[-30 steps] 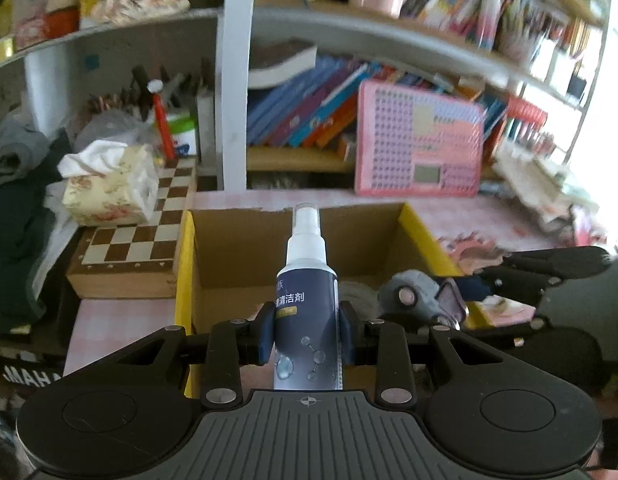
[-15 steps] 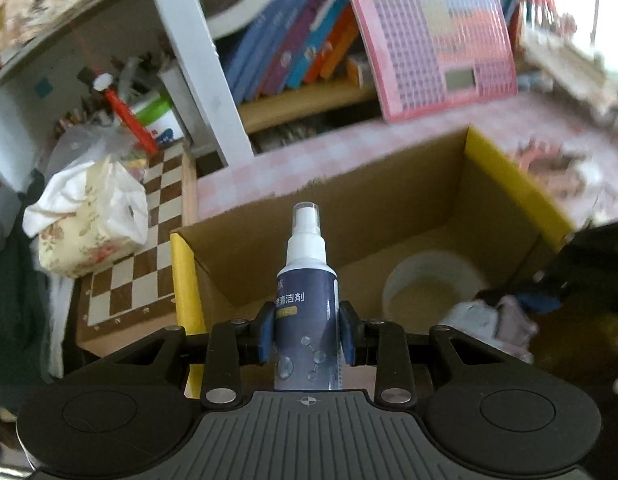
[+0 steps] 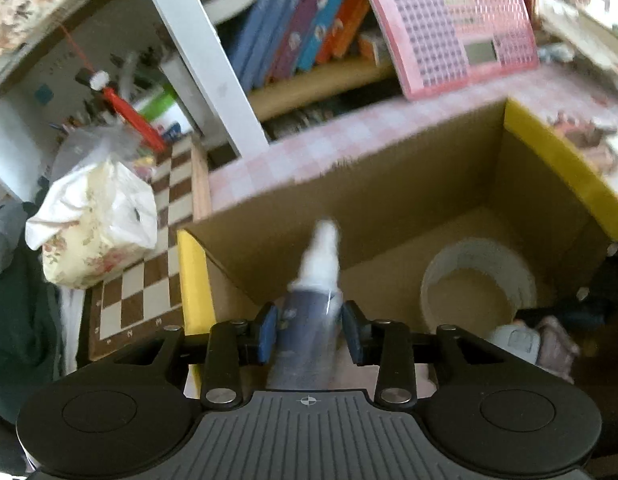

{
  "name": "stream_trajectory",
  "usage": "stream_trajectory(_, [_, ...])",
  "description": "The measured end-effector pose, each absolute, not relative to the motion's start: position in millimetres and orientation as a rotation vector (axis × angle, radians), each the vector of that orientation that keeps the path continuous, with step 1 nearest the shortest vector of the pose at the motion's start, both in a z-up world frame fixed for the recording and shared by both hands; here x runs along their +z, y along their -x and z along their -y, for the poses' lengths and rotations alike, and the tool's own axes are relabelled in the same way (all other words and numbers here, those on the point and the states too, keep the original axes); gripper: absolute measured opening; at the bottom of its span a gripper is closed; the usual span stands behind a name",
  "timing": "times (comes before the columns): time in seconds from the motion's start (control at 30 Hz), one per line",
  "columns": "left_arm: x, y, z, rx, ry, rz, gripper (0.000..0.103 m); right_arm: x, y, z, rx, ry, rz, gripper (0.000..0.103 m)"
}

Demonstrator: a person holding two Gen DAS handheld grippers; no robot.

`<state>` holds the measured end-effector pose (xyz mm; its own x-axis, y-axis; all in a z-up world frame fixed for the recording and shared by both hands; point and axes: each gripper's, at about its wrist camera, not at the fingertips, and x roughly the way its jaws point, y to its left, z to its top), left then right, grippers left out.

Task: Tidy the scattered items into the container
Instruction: 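Lower the bottle into the box and open the left tool while the right tool releases the truck, then lift both open tools out of the yellow box and back away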

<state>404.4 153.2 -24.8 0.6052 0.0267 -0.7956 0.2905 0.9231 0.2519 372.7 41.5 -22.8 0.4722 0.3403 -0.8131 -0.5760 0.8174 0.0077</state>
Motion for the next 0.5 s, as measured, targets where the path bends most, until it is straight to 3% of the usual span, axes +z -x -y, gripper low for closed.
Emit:
stream_trajectory(0.03, [-21,-401,-153,-0.152,-0.377,-0.895,0.053,-20,-373,-39,0.569,0.262,-0.907,0.052])
stream_trajectory(0.07, [-17,-398,-152,-0.157,-0.376,-0.874,0.058,-18,-372,-37,0.568,0.245,-0.891,0.056])
stream_trajectory(0.13, [-9,-388,-152,-0.176,-0.367,-0.835,0.06,-10,-370,-34,0.574,0.219,-0.86,0.06])
stream_trajectory(0.5, [42,-315,-156,-0.179,-0.205,-0.671,0.066,38,-329,-9,0.553,0.191,-0.678,0.062])
